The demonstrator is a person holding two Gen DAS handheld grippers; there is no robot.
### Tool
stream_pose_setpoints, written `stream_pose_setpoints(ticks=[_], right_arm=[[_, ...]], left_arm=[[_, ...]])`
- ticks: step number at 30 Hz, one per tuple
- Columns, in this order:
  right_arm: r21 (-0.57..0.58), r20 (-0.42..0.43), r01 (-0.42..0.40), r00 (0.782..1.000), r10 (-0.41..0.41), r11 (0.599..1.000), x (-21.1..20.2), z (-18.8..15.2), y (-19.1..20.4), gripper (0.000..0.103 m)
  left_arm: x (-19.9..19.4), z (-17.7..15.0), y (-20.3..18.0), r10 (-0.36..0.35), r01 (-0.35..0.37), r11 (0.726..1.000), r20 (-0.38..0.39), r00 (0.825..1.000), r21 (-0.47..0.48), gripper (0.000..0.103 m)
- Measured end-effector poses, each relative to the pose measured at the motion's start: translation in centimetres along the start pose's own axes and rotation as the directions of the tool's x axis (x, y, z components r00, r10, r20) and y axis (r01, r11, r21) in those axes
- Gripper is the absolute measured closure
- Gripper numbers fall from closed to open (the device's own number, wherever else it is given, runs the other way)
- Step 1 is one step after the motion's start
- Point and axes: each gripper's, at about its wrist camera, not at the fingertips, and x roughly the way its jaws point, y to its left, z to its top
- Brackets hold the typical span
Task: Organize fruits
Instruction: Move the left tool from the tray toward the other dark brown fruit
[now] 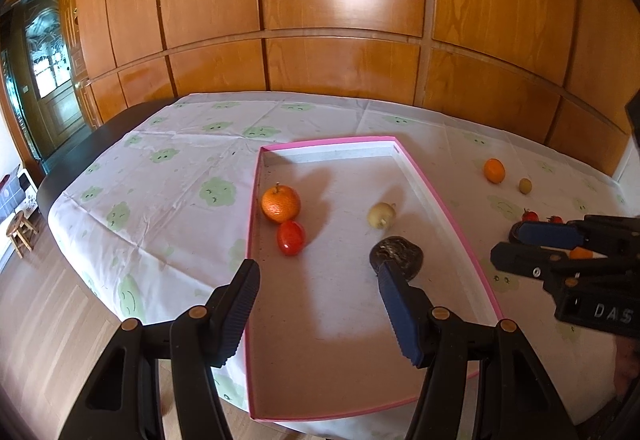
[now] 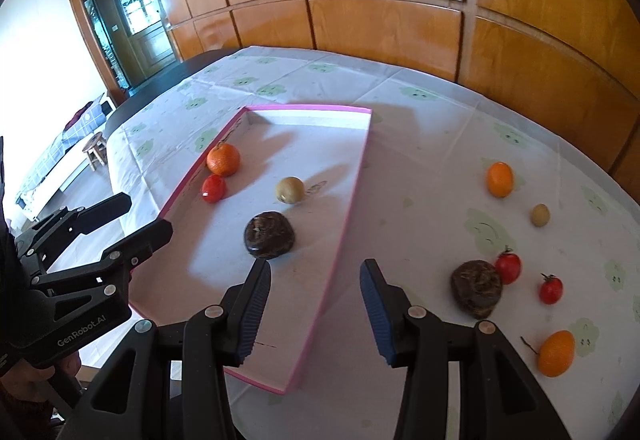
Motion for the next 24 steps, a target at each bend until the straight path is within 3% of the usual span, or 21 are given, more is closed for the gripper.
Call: stream_pose_setpoints(ticks=[11,24], right_arm=[[0.015,0.016,0.079,0.997,-0.080,0.997,-2.3,-0.8,-3.5,0.056],[0.104,0.044,0.199,0.978,-0.204,0.974,-6.0,-1.5,-10.6,0.056]], left_arm=[[-0.8,0.5,-1.7,-0.015,0.014,0.998,0.024,1.000,0.059,0.040],[-1.4,0.8,-3.3,-0.028,0.023,0.994,0.038,0.999,0.110,0.040]])
